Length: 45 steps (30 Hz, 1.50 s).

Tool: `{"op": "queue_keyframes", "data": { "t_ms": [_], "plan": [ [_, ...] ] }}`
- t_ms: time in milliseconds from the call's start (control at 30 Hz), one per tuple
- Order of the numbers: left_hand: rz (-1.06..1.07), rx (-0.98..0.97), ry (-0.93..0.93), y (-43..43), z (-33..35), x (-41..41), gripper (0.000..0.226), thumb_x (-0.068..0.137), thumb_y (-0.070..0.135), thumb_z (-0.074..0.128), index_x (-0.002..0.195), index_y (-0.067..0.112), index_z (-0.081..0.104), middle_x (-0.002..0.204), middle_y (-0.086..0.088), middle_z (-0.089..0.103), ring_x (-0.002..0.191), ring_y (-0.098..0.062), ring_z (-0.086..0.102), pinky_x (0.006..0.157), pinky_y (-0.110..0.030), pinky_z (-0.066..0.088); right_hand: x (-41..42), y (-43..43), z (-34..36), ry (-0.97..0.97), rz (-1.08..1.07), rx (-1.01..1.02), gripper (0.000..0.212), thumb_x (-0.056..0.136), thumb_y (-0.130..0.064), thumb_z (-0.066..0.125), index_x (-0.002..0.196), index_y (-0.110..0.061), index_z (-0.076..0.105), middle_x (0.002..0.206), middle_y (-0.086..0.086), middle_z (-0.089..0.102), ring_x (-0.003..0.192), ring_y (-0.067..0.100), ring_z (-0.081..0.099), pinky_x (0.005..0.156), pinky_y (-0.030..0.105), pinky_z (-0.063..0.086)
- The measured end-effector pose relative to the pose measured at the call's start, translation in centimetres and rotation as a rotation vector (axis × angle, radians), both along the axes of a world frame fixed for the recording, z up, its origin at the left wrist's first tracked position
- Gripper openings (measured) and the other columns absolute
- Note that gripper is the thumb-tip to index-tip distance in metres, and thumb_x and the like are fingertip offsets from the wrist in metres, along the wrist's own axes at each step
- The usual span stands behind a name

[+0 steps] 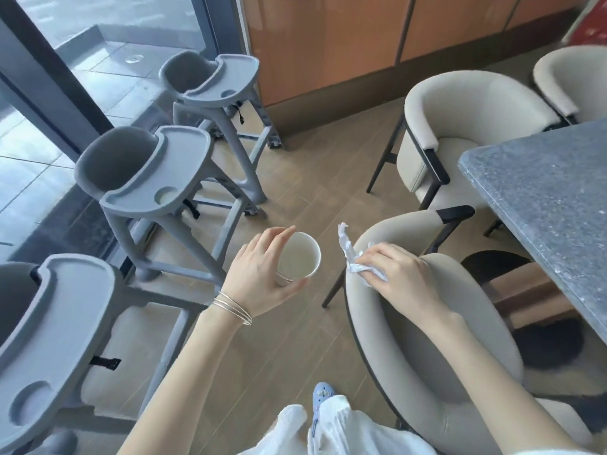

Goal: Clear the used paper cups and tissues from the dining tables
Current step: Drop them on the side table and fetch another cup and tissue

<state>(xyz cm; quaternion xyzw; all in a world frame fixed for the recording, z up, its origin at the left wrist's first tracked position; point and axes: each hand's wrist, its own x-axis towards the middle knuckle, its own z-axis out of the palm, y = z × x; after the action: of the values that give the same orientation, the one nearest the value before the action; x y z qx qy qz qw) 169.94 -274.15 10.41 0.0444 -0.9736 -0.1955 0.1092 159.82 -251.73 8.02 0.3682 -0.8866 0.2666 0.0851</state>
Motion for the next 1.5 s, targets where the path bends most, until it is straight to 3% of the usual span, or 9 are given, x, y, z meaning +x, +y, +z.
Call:
{"op": "queue_keyframes", "data": {
  "t_ms": [300, 467, 733, 967, 1133, 1300, 1433, 1500],
  "plan": [
    [-0.099, 0.060, -0.012, -5.3, -0.9, -9.3, 0.077, 0.072, 0.047, 0.071, 0.135, 0.014, 0.041, 0.130, -0.001, 0.049, 0.113, -0.019, 0.050, 0.091, -0.030, 0.042, -6.7, -4.6, -0.5, -0.040, -0.061, 0.012, 0.020, 0.067, -0.005, 0.078, 0.078, -0.019, 0.070, 0.081, -0.006, 0.066, 0.082, 0.014, 0.064, 0.062, 0.012, 0.029],
    [-0.175, 0.067, -0.019, -10.8, -2.0, -15.3, 0.077, 0.072, 0.044, 0.072, 0.135, 0.013, 0.042, 0.129, -0.002, 0.050, 0.113, -0.020, 0.051, 0.093, -0.028, 0.039, -11.6, -9.7, -1.3, -0.065, -0.107, 0.047, 0.021, 0.065, -0.004, 0.079, 0.077, -0.018, 0.070, 0.081, -0.005, 0.067, 0.091, 0.016, 0.066, 0.061, 0.023, 0.047],
    [-0.276, 0.041, -0.001, -22.3, -0.2, -26.5, 0.077, 0.073, 0.048, 0.071, 0.136, 0.016, 0.041, 0.128, 0.000, 0.050, 0.111, -0.021, 0.051, 0.090, -0.036, 0.045, -21.2, -20.2, 1.3, 0.019, -0.215, 0.043, 0.020, 0.065, -0.007, 0.081, 0.076, -0.019, 0.070, 0.080, -0.005, 0.067, 0.088, 0.013, 0.066, 0.061, 0.019, 0.041],
    [-0.369, 0.040, 0.043, -27.5, 0.7, -34.4, 0.078, 0.072, 0.048, 0.072, 0.135, 0.015, 0.042, 0.128, -0.001, 0.050, 0.112, -0.022, 0.051, 0.092, -0.038, 0.046, -26.4, -25.1, 2.7, 0.036, -0.307, -0.022, 0.014, 0.070, -0.006, 0.077, 0.078, -0.017, 0.071, 0.082, -0.003, 0.067, 0.093, 0.016, 0.065, 0.062, 0.032, 0.051],
    [-0.409, 0.067, 0.044, -29.5, -0.1, -39.0, 0.078, 0.072, 0.049, 0.071, 0.135, 0.015, 0.042, 0.128, -0.001, 0.050, 0.113, -0.022, 0.051, 0.090, -0.040, 0.047, -30.0, -27.1, 1.5, 0.014, -0.355, 0.001, 0.015, 0.069, -0.007, 0.078, 0.077, -0.018, 0.072, 0.081, -0.004, 0.067, 0.089, 0.016, 0.066, 0.061, 0.028, 0.050],
    [-0.428, 0.076, 0.032, -31.1, -1.6, -44.6, 0.078, 0.071, 0.052, 0.067, 0.134, 0.013, 0.043, 0.126, -0.002, 0.052, 0.109, -0.024, 0.052, 0.086, -0.036, 0.047, -35.0, -28.4, 0.2, -0.013, -0.402, 0.039, 0.016, 0.068, -0.008, 0.080, 0.076, -0.020, 0.071, 0.081, -0.006, 0.067, 0.090, 0.014, 0.065, 0.064, 0.017, 0.037],
    [-0.453, 0.076, 0.019, -31.5, -2.0, -51.2, 0.077, 0.071, 0.049, 0.072, 0.133, 0.014, 0.043, 0.125, -0.001, 0.052, 0.109, -0.023, 0.052, 0.086, -0.037, 0.048, -40.9, -28.6, 0.4, -0.042, -0.448, 0.047, 0.012, 0.071, -0.011, 0.078, 0.076, -0.020, 0.072, 0.082, -0.006, 0.067, 0.091, 0.012, 0.065, 0.061, 0.018, 0.033],
    [-0.486, 0.065, 0.008, -31.5, -1.7, -55.3, 0.077, 0.072, 0.052, 0.070, 0.134, 0.014, 0.043, 0.125, -0.001, 0.052, 0.109, -0.023, 0.052, 0.086, -0.038, 0.048, -44.4, -28.5, 0.8, -0.057, -0.465, 0.040, 0.010, 0.073, -0.010, 0.076, 0.077, -0.019, 0.072, 0.083, -0.005, 0.068, 0.092, 0.014, 0.065, 0.058, 0.021, 0.039]
  ]
}}
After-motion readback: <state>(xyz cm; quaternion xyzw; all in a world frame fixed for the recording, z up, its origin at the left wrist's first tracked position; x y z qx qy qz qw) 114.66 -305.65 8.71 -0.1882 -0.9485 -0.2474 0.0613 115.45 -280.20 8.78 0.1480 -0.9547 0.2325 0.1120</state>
